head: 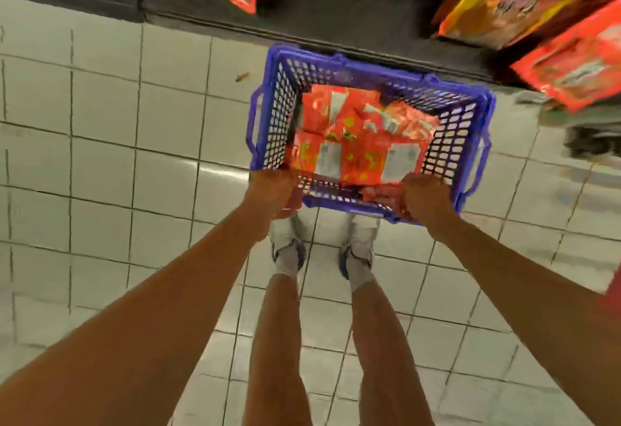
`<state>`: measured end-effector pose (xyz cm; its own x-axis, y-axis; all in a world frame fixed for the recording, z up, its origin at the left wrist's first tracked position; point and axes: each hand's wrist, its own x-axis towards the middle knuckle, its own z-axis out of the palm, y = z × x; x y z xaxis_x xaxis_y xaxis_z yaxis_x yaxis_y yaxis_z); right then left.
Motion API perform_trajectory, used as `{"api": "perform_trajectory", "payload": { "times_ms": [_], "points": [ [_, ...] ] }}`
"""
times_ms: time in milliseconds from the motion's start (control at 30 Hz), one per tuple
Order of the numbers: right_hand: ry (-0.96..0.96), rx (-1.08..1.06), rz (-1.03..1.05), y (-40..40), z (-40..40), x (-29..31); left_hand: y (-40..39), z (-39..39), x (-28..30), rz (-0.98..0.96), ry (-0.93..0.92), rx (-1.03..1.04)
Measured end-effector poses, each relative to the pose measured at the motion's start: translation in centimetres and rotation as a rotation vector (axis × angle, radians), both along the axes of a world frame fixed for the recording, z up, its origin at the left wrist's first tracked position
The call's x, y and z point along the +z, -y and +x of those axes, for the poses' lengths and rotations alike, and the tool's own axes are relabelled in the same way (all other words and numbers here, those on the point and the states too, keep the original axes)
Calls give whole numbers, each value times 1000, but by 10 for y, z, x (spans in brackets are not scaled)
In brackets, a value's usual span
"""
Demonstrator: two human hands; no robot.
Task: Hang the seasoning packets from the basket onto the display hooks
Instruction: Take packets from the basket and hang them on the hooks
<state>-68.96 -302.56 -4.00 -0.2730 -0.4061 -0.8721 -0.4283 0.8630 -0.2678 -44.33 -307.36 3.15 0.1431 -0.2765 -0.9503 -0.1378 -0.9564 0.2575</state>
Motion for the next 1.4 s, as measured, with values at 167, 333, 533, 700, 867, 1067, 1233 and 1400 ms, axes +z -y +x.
{"api": "perform_trajectory", "payload": {
  "times_ms": [167, 333, 533, 700, 867, 1067, 1233, 1400],
  "points": [
    [-157, 518, -38, 23, -10, -106, 1, 6, -91, 64, 15, -158],
    [-305, 800, -34, 49, -22, -167, -2, 12, -148, 123, 15, -246],
    [-535, 990, -122, 32, -30, -161, -21, 6, -154, 65, 105, -315],
    [-290, 928, -156, 21, -29, -139, -24, -14, -146, 67, -6, -442],
    [42, 520, -353, 11, 24, -100, -38, -51, -147, -87, -260, -447],
    [432, -60, -257, 43, 48, -95, -38, -76, -162, -248, 46, -338],
    [-201, 570, -183, 58, -10, -154, -23, -49, -174, 53, -79, 58],
    [-468, 1017, -38, 38, -45, -172, -31, -19, -175, 99, -105, 155]
  ]
}}
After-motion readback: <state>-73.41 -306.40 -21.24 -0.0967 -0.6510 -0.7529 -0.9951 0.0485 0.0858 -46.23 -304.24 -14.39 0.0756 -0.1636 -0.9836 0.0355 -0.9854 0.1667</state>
